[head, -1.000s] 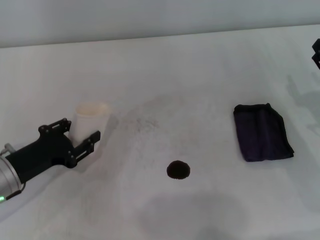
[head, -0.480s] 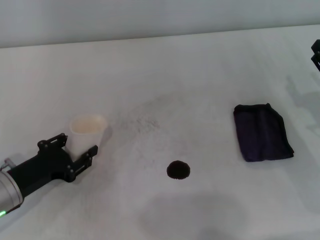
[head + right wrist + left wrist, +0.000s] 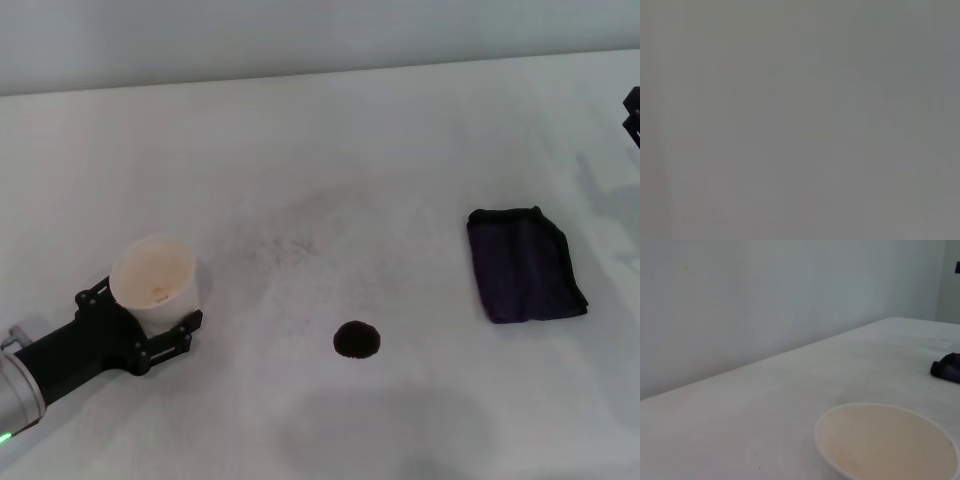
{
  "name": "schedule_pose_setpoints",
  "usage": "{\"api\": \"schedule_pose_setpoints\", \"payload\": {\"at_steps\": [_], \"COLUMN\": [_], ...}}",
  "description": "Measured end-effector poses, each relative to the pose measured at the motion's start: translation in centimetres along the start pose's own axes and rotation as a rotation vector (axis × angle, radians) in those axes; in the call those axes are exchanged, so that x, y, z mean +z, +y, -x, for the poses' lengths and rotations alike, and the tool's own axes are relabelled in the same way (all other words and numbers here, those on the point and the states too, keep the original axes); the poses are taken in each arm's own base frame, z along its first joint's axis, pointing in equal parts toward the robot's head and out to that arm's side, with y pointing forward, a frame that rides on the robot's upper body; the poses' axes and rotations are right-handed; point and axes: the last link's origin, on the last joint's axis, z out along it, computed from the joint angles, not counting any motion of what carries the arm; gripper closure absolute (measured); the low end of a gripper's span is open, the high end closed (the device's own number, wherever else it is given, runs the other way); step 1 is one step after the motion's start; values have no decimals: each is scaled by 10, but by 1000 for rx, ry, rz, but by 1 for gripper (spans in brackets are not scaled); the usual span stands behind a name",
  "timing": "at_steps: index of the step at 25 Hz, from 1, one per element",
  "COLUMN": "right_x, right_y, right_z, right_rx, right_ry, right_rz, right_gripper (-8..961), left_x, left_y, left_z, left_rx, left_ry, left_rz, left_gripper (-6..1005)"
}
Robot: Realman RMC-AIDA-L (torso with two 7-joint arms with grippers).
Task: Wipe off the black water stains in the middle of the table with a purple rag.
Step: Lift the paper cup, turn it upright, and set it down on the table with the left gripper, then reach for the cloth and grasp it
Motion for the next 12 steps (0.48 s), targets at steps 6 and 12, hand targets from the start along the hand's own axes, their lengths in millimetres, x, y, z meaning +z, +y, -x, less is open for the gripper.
{"api": "schedule_pose_setpoints", "payload": {"at_steps": [6, 12], "right_x": [-1, 0], "right_y": [-1, -1], "right_z": [0, 1], "right_rx": [-4, -8], "right_ry": [1, -6], "right_rz": [-2, 3], "right_gripper": [287, 291], "left_x": [-4, -11], "left_y": [0, 5], "left_z": [3, 12], "left_rx": [17, 45], "left_ry": [-2, -15], "left_rz": [-11, -24], "left_gripper": [128, 124]}}
